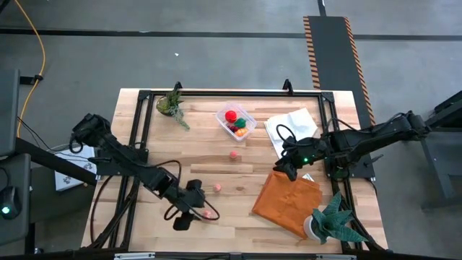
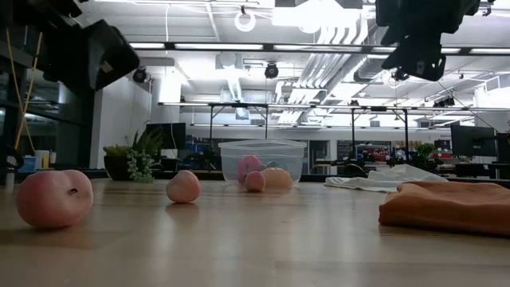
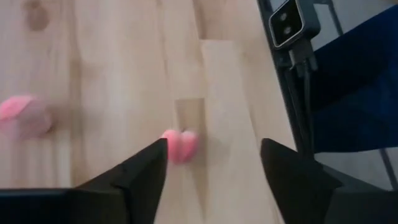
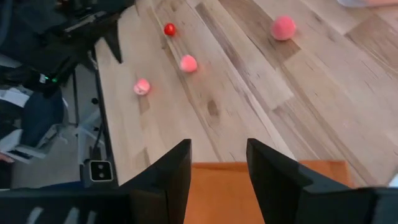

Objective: Pick and placing Produce into tupperware
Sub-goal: Put the bottom pink peach into the transparent bin

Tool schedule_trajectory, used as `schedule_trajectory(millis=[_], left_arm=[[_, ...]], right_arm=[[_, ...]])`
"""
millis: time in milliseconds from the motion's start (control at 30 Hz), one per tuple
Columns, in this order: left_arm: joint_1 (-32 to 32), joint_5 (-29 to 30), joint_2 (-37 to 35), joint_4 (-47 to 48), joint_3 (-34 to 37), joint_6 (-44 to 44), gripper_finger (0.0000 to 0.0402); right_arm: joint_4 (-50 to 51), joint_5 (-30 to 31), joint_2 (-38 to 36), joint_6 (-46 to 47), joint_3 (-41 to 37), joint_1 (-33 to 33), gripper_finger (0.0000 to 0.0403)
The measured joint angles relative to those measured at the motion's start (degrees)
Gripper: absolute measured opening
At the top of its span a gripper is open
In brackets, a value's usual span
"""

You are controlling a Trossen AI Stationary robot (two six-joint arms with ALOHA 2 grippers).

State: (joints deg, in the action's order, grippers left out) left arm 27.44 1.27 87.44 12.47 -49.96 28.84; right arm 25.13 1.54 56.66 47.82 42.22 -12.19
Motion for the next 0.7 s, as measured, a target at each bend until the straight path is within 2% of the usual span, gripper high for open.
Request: schedule_trajectory(millis=[133, 300, 700], left_arm=[[0.0, 0.2, 1.1, 0.0, 0.0, -0.5, 0.0291], [0.0, 1.0, 4.2, -0.9, -0.1, -1.8, 0.0315], [0.0, 1.1, 10.0, -5.3, -0.1, -3.3, 0.0287]], right_arm=[[0.7, 0.0, 0.0, 0.2, 0.0, 0.0, 0.0144], [1.1, 0.0, 0.0, 0.4, 0.0, 0.0, 0.0144], [2.6, 0.3, 0.0, 1.3, 0.0, 0.0, 0.0144]])
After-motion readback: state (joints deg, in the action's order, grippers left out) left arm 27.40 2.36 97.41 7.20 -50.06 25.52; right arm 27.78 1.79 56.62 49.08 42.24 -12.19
